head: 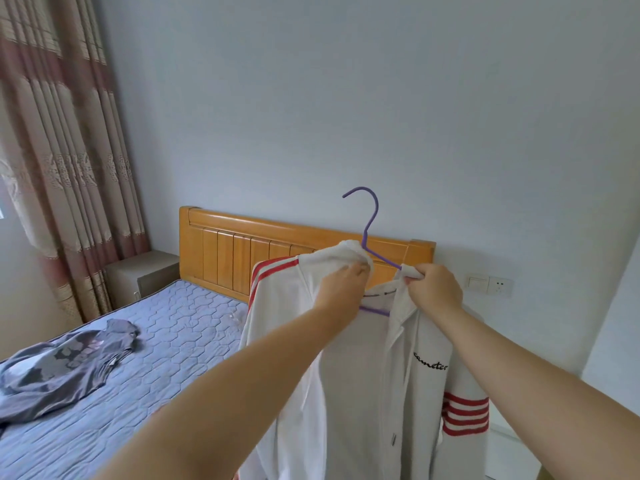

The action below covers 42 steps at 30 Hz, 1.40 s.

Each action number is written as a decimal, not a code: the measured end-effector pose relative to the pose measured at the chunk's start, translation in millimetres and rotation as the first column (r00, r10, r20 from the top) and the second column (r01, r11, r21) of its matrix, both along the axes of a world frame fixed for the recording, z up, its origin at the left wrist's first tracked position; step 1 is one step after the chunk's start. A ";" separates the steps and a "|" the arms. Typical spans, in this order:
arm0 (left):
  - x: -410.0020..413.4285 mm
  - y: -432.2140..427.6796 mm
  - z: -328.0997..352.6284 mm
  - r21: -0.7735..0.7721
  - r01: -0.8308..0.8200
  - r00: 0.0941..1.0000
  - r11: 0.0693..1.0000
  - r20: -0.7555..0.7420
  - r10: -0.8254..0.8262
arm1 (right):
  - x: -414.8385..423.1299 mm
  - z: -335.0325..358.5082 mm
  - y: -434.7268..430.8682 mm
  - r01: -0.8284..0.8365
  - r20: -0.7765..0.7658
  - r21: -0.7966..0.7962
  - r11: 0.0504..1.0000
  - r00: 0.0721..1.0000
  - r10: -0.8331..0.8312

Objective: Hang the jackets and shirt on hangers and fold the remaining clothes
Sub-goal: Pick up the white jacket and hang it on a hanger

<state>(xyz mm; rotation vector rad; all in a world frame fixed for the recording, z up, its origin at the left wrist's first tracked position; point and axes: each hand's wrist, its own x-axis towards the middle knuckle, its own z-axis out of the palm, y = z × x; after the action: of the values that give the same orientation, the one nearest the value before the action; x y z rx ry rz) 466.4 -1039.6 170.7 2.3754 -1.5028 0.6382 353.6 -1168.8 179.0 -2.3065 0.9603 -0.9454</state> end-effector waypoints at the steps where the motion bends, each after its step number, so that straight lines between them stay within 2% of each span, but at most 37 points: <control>1: 6.2 4.6 -2.9 0.128 0.035 0.997 0.991 0.065 -0.043 | -0.3 -2.1 0.1 -0.003 0.001 0.011 1.000 1.000 0.003; 2: 12.8 10.2 -2.7 0.176 0.101 0.989 0.979 0.085 -0.117 | -1.0 -4.1 0.1 -0.007 0.006 0.024 1.000 1.000 0.007; 3: 18.9 16.9 0.2 0.159 0.154 0.975 0.975 0.133 -0.176 | -2.0 -6.1 -0.3 -0.017 0.014 0.027 0.999 1.000 0.017; 4: 22.5 23.7 3.2 0.018 0.169 0.978 0.985 0.123 -0.170 | -3.3 -7.5 -0.4 -0.035 0.029 0.022 0.999 0.999 0.035; 6: 36.2 34.5 9.8 -0.268 0.038 0.999 0.963 0.044 -0.027 | -5.7 -8.0 -0.6 -0.070 0.063 0.011 0.997 0.996 0.069; 7: 42.5 38.9 13.7 -0.313 -0.064 0.998 0.948 -0.045 0.053 | -6.4 -8.2 -2.4 -0.094 0.080 0.009 0.996 0.992 0.093; 8: 48.8 41.1 16.7 -0.239 -0.159 0.981 0.958 -0.151 0.126 | -7.1 -8.6 -3.1 -0.129 0.103 0.004 0.992 0.986 0.128; 9: 50.6 43.7 22.0 -0.090 -0.211 0.954 0.973 -0.237 0.185 | -7.1 -10.5 -3.4 -0.167 0.121 -0.010 0.986 0.979 0.167; 11: 49.3 45.7 29.1 0.162 -0.166 0.912 0.973 -0.349 0.214 | -7.4 -13.7 -1.2 -0.231 0.123 -0.029 0.973 0.965 0.232; 13: 48.0 48.1 30.1 0.183 -0.068 0.881 0.981 -0.451 0.145 | -6.1 -10.9 -0.8 -0.295 0.149 0.002 0.955 0.945 0.292; 14: 47.0 51.1 29.0 0.158 -0.056 0.877 0.986 -0.465 0.124 | -7.1 -3.6 -1.6 -0.341 0.207 0.116 0.933 0.927 0.313; 15: 47.2 53.9 26.2 0.130 -0.077 0.886 0.989 -0.447 0.128 | -9.0 7.5 -2.2 -0.417 0.313 0.267 0.869 0.890 0.331; 16: 48.2 56.3 23.5 0.105 -0.114 0.905 0.988 -0.400 0.147 | -9.9 18.4 -5.6 -0.487 0.432 0.423 0.764 0.850 0.302; 17: 49.3 58.5 20.9 0.083 -0.150 0.920 0.985 -0.352 0.169 | -10.0 26.2 -10.9 -0.496 0.476 0.527 0.690 0.845 0.244; 18: 49.7 59.8 17.8 0.058 -0.175 0.929 0.983 -0.320 0.184 | -8.6 32.8 -15.3 -0.408 0.381 0.571 0.713 0.900 0.210; 19: 49.9 60.4 15.2 0.025 -0.190 0.932 0.981 -0.309 0.189 | -7.9 37.5 -16.8 -0.250 0.149 0.549 0.797 0.968 0.201; 20: 49.6 61.0 14.2 -0.003 -0.195 0.933 0.981 -0.310 0.184 | -6.3 37.9 -17.9 -0.110 -0.106 0.456 0.883 0.978 0.177; 21: 49.1 60.8 14.1 -0.033 -0.197 0.933 0.980 -0.314 0.177 | -5.6 38.3 -16.6 -0.062 -0.282 0.391 0.918 0.942 0.184; 22: 48.6 60.8 14.0 -0.055 -0.200 0.933 0.978 -0.315 0.173 | -4.5 39.9 -15.2 -0.059 -0.359 0.414 0.908 0.906 0.223; 25: 45.0 61.3 14.1 -0.032 -0.209 0.944 0.977 -0.266 0.193 | -2.0 51.6 -16.6 -0.066 -0.332 0.621 0.781 0.880 0.338; 26: 41.7 61.1 15.2 -0.003 -0.212 0.949 0.977 -0.240 0.205 | -0.6 54.2 -16.1 -0.068 -0.356 0.587 0.807 0.873 0.333; 27: 38.3 59.4 15.4 0.026 -0.209 0.955 0.978 -0.212 0.209 | 3.8 55.5 -16.4 -0.068 -0.414 0.471 0.879 0.863 0.289; 28: 34.7 57.0 14.5 0.051 -0.193 0.962 0.980 -0.185 0.200 | 8.9 59.0 -14.9 -0.056 -0.463 0.278 0.959 0.867 0.185; 29: 30.9 53.7 12.8 0.075 -0.172 0.970 0.982 -0.162 0.182 | 14.4 64.3 -11.6 -0.017 -0.452 0.024 1.000 0.891 0.026; 30: 26.1 50.0 11.3 0.102 -0.146 0.976 0.984 -0.145 0.160 | 18.9 71.3 -6.8 0.025 -0.360 -0.197 0.980 0.928 -0.096; 31: 21.8 46.1 8.9 0.130 -0.120 0.981 0.984 -0.133 0.137 | 21.2 80.2 -0.7 0.062 -0.233 -0.322 0.945 0.962 -0.143; 32: 17.6 42.7 6.9 0.154 -0.097 0.985 0.983 -0.127 0.117 | 24.7 89.2 3.1 0.100 -0.079 -0.316 0.944 0.988 -0.131; 33: 15.0 39.7 4.5 0.161 -0.081 0.986 0.984 -0.131 0.102 | 28.1 97.0 4.7 0.116 0.058 -0.235 0.965 0.993 -0.105; 34: 13.9 38.2 3.8 0.150 -0.079 0.985 0.986 -0.138 0.100 | 32.2 99.2 4.1 0.107 0.129 -0.117 0.987 0.987 -0.092; 35: 15.4 38.3 3.9 0.105 -0.094 0.979 0.990 -0.171 0.111 | 36.5 96.4 3.1 0.062 0.066 0.005 0.998 0.996 -0.062; 36: 17.6 39.9 4.0 0.056 -0.118 0.967 0.991 -0.221 0.128 | 39.0 88.8 3.2 -0.030 -0.084 0.152 0.988 0.996 0.043; 37: 22.1 42.9 2.8 0.012 -0.147 0.951 0.989 -0.272 0.145 | 35.9 80.5 5.4 -0.136 -0.198 0.355 0.925 0.956 0.217; 38: 26.8 46.0 1.0 -0.004 -0.167 0.940 0.986 -0.304 0.157 | 29.6 75.1 5.8 -0.260 -0.159 0.586 0.768 0.892 0.423; 39: 31.4 48.6 -1.6 0.005 -0.179 0.931 0.984 -0.321 0.171 | 24.1 72.1 2.5 -0.393 0.032 0.726 0.565 0.840 0.542; 40: 35.1 50.6 -4.6 0.017 -0.187 0.924 0.982 -0.337 0.181 | 21.4 71.2 -6.0 -0.530 0.272 0.762 0.372 0.783 0.559; 41: 37.0 51.8 -7.0 0.023 -0.193 0.920 0.981 -0.343 0.189 | 18.6 71.7 -15.1 -0.620 0.411 0.728 0.293 0.737 0.537; 42: 38.0 53.6 -8.3 0.026 -0.196 0.919 0.980 -0.344 0.193 | 16.4 72.7 -22.2 -0.655 0.427 0.671 0.347 0.724 0.542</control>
<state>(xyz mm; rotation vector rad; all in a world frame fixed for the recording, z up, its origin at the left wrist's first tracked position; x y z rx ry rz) 504.4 -986.0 162.4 2.4882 -1.1229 0.2439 370.0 -1191.0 251.6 -1.5332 0.2555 -0.2156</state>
